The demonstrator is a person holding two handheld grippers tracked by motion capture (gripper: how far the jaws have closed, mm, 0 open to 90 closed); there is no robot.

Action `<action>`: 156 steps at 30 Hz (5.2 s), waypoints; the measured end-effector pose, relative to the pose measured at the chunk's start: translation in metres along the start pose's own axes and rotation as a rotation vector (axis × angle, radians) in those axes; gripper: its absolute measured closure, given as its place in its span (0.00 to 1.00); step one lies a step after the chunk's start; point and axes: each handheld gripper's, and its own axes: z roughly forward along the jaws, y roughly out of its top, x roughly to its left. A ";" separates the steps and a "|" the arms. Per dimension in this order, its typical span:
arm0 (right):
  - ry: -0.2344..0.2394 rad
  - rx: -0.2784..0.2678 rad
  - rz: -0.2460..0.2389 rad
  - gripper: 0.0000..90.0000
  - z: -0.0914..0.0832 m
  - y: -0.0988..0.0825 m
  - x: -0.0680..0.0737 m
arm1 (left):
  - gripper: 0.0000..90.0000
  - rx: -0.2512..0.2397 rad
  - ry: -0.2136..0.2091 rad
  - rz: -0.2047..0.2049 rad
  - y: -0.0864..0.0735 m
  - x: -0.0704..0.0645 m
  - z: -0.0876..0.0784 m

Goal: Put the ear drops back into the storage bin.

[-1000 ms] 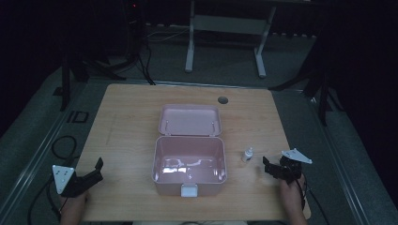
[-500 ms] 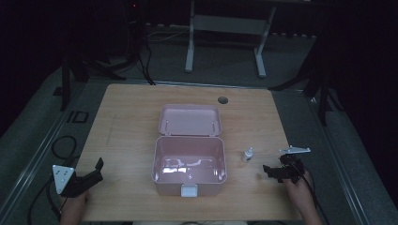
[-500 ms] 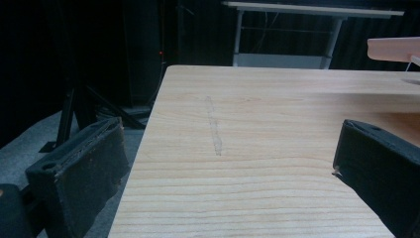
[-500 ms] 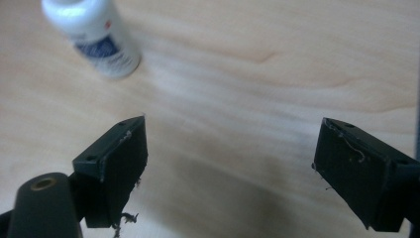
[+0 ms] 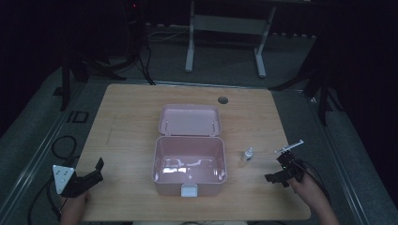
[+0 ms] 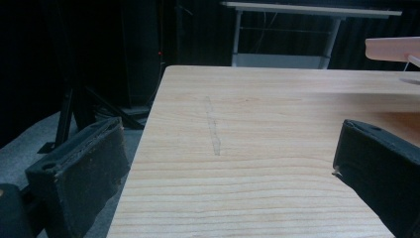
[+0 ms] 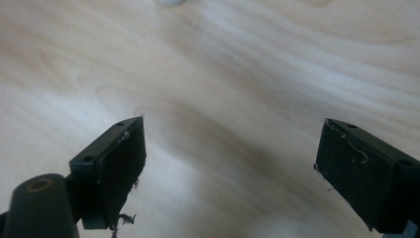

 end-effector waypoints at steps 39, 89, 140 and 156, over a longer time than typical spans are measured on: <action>0.093 0.399 -0.154 0.14 0.011 0.052 0.004 | 0.01 0.005 -0.010 -0.005 0.000 0.000 0.001; 0.079 0.440 -0.234 0.50 0.054 0.148 0.031 | 0.01 0.005 -0.023 0.000 0.000 -0.001 0.001; 0.108 0.447 -0.977 0.66 0.026 0.109 0.078 | 0.01 0.010 -0.017 -0.002 0.000 -0.001 0.001; 0.108 0.454 -1.048 0.66 -0.002 0.104 0.101 | 0.01 0.011 -0.013 -0.001 0.000 -0.001 0.001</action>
